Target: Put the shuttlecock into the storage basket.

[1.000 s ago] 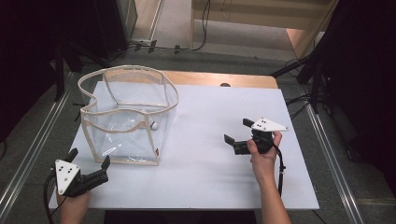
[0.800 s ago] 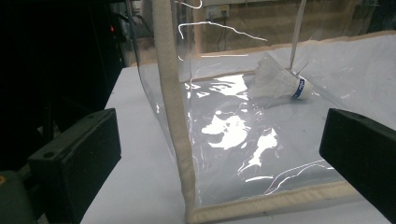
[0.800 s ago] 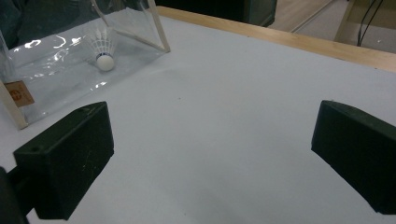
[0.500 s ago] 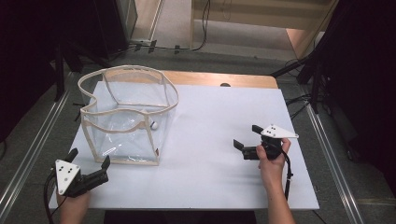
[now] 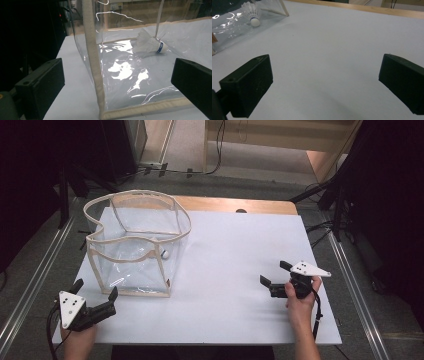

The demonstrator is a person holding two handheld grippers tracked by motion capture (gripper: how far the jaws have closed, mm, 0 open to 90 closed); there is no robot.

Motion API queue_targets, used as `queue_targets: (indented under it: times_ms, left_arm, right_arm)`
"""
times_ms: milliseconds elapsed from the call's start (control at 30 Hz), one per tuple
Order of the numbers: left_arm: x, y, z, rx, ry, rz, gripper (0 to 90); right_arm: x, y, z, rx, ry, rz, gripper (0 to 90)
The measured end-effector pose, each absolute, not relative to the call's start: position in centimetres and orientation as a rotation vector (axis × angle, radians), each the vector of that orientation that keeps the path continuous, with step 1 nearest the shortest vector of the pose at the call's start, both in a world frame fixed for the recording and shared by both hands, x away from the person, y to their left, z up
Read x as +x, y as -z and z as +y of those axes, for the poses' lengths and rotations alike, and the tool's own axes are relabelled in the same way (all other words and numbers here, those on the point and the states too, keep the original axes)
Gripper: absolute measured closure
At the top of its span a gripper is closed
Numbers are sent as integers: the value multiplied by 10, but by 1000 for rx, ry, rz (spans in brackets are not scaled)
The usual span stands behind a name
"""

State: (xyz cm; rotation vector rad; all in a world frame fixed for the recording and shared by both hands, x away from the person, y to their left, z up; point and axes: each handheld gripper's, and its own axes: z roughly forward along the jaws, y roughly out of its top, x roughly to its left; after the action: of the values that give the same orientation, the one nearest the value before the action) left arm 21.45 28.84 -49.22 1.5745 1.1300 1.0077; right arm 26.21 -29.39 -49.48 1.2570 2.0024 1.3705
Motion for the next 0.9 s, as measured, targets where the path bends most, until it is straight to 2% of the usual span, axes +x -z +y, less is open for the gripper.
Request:
queue_targets:
  times_ms: [900]
  left_arm:
    - [215, 492, 289, 1569, -998, 1135, 0]
  right_arm:
    - [224, 507, -328, 1310, -1359, 1974, 0]
